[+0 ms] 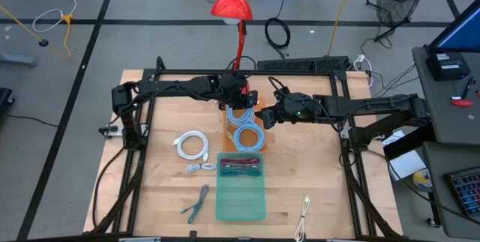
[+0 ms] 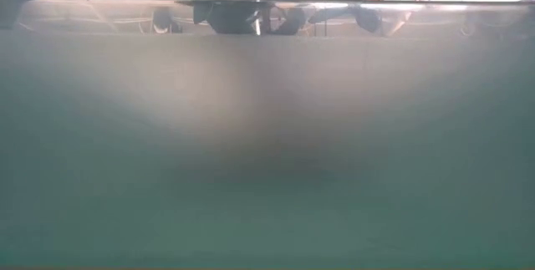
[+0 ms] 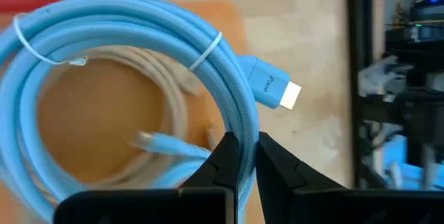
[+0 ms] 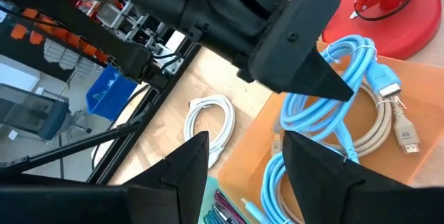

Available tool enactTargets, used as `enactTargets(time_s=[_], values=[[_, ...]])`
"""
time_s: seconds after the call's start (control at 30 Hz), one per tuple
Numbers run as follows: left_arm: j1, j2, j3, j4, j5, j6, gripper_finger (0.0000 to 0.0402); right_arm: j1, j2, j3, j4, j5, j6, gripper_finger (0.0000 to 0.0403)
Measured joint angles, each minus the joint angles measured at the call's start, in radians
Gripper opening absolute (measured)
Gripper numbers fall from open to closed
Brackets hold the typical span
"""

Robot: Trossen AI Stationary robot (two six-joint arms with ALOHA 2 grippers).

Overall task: Sort cables
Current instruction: Put the blue video cable into the orange bin

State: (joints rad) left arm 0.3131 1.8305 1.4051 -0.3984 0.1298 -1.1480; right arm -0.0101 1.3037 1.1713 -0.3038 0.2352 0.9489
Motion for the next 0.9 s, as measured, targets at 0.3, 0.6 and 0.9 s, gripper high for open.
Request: enactTargets(time_s=[0.3, 0.6, 0.9], values=[[0.032, -0.001, -0.093, 0.019, 0.010, 0.046, 0.0043, 0.000, 0.000, 0.000, 0.001, 0.003, 0.008, 0.0173], [0.035, -0.001, -0.102, 0.027, 0.005, 0.127, 0.0069, 0.000, 0.000, 0.000, 0.052, 0.007, 0.005, 0.0173], [0.035, -0.001, -0.102, 0.065, 0.062, 0.210, 0.0085, 0.000, 0.000, 0.000, 0.052, 0.006, 0.008, 0.0173]])
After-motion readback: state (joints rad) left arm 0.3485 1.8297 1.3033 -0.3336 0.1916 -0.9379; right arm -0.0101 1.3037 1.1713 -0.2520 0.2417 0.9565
